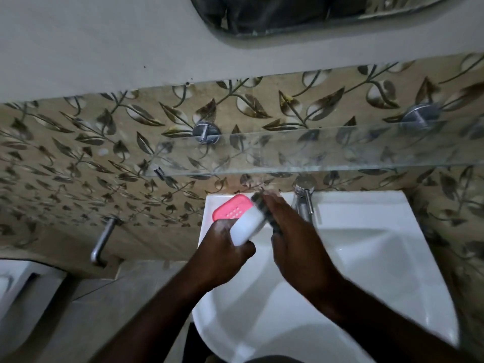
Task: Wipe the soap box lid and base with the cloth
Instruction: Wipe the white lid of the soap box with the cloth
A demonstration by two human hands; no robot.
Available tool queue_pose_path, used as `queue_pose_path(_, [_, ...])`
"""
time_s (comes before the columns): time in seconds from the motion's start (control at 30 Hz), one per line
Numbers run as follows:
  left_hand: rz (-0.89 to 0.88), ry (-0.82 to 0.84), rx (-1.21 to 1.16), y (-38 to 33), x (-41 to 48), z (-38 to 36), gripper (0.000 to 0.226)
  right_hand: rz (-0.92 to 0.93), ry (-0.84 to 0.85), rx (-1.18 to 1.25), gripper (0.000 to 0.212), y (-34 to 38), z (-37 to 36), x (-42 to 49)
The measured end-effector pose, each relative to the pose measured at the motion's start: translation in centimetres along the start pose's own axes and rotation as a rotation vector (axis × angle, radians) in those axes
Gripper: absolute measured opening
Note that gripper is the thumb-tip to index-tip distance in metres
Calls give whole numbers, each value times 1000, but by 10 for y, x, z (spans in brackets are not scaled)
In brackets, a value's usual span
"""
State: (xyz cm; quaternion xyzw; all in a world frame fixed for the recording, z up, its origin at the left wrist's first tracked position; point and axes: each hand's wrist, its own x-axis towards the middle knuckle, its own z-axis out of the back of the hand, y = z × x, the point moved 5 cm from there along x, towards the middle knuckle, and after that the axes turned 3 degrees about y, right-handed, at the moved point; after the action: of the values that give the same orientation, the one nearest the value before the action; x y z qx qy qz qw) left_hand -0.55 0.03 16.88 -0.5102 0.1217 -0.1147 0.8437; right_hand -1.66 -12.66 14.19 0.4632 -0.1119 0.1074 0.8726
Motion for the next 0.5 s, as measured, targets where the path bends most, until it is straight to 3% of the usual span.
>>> queue_pose_path(0.1, [-150, -28, -74, -7, 5, 3, 30, 212, 51, -106, 69, 34, -10, -13])
queue_pose_path(0.17, [-140, -53, -106, -4, 2, 6, 34, 316, 91, -157, 63, 31, -8, -6])
queue_pose_path(0.33, [-33, -47, -10, 7, -3, 1, 34, -5, -18, -92, 62, -11, 0, 18])
queue_pose_path(0.5, [-102, -57, 3, 19, -2, 1, 22, 283, 134, -174, 68, 28, -22, -9])
